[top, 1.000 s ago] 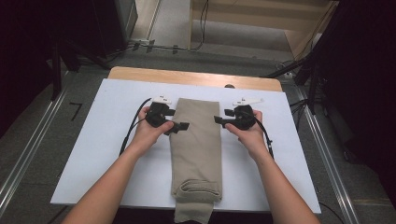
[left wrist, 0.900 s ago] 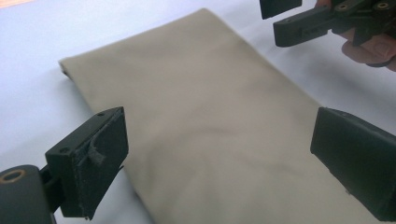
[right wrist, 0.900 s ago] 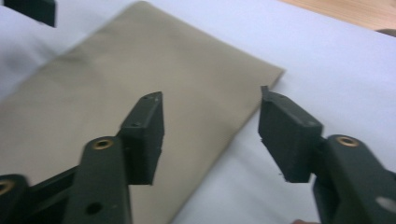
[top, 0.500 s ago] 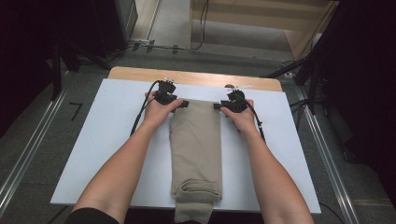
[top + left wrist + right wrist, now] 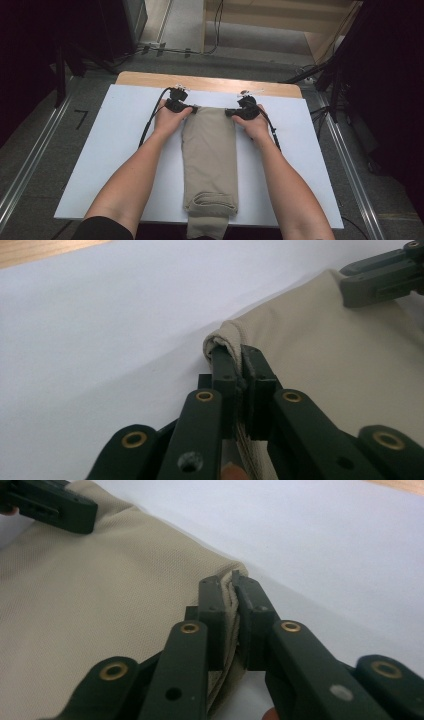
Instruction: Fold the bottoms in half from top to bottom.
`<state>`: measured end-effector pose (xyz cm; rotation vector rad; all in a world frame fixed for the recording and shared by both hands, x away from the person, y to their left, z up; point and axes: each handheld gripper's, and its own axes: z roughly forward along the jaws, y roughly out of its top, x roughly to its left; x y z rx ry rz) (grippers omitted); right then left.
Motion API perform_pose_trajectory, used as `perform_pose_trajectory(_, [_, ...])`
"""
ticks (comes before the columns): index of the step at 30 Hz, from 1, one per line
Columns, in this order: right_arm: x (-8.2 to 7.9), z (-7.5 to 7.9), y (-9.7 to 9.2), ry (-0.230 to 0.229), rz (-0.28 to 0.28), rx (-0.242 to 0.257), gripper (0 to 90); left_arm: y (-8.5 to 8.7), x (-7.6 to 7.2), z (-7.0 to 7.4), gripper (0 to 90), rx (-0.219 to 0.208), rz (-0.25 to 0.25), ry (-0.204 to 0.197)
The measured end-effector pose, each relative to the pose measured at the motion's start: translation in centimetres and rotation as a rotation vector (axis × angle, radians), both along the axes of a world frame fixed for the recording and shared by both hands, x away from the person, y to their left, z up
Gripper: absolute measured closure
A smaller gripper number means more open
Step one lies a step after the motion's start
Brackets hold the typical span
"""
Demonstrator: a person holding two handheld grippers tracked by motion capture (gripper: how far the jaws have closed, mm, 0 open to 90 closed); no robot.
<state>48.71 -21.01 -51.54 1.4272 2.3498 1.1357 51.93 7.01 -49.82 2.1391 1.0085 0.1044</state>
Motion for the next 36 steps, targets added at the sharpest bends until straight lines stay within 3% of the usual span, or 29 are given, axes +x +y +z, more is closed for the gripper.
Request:
perform_pose_trajectory(3, [0.3, 0.6, 0.1, 0.003, -0.004, -0.034, 83.5, 0.4, 0.3, 0.5, 88.6, -0.037, 0.009, -0.001])
perform_pose_trajectory(7, [1.0, 2.2, -0.1, -0.029, -0.016, -0.027, 83.9, 0.6, 1.1, 1.9, 88.8, -0.047, 0.022, -0.022])
perform_pose_trajectory(10, [1.6, 3.7, -0.2, -0.063, -0.026, -0.021, 83.9, 0.7, 2.0, 3.7, 88.8, -0.065, 0.033, -0.068])
perform_pose_trajectory(12, [2.2, 4.7, -0.4, -0.076, -0.043, 0.016, 83.9, 0.8, 2.7, 5.0, 88.7, -0.101, 0.039, -0.103])
perform_pose_trajectory(14, [2.7, 5.5, -0.6, -0.092, -0.056, 0.051, 83.9, 0.8, 3.3, 6.0, 88.7, -0.100, 0.056, -0.119])
perform_pose_trajectory(18, [3.8, 7.1, -0.8, -0.112, -0.069, 0.057, 83.7, 0.4, 4.5, 7.6, 88.2, -0.075, 0.042, -0.150])
perform_pose_trajectory(19, [4.0, 7.3, -0.8, -0.120, -0.089, 0.074, 82.6, 0.5, 4.8, 7.8, 85.0, -0.082, 0.055, -0.155])
perform_pose_trajectory(20, [4.1, 7.5, -0.8, -0.134, -0.119, 0.090, 76.2, 0.6, 5.0, 7.9, 73.1, -0.084, 0.070, -0.156])
perform_pose_trajectory(21, [4.1, 7.6, -0.8, -0.150, -0.147, 0.097, 60.8, 0.7, 5.0, 7.9, 56.7, -0.074, 0.098, -0.169])
perform_pose_trajectory(22, [4.1, 7.7, -0.8, -0.147, -0.171, 0.108, 48.5, 1.1, 4.9, 7.9, 43.9, -0.050, 0.114, -0.173])
perform_pose_trajectory(23, [4.0, 7.6, -0.8, -0.129, -0.173, 0.119, 44.7, 1.4, 4.7, 7.8, 41.6, -0.053, 0.119, -0.170])
perform_pose_trajectory(25, [3.5, 7.5, -0.8, -0.122, -0.161, 0.092, 35.6, 2.1, 4.1, 7.6, 32.8, -0.082, 0.108, -0.160])
perform_pose_trajectory(27, [2.7, 7.0, -1.0, -0.106, -0.134, 0.097, 33.5, 2.7, 2.9, 7.2, 32.6, -0.099, 0.093, -0.160])
perform_pose_trajectory(32, [-0.4, 6.1, -1.6, -0.115, -0.111, 0.126, 35.4, 3.3, -0.2, 6.0, 30.2, -0.109, 0.045, -0.162])
perform_pose_trajectory(36, [-3.6, 5.8, -1.1, -0.131, -0.071, 0.121, 38.1, 3.3, -3.9, 5.2, 30.2, -0.127, -0.014, -0.173])
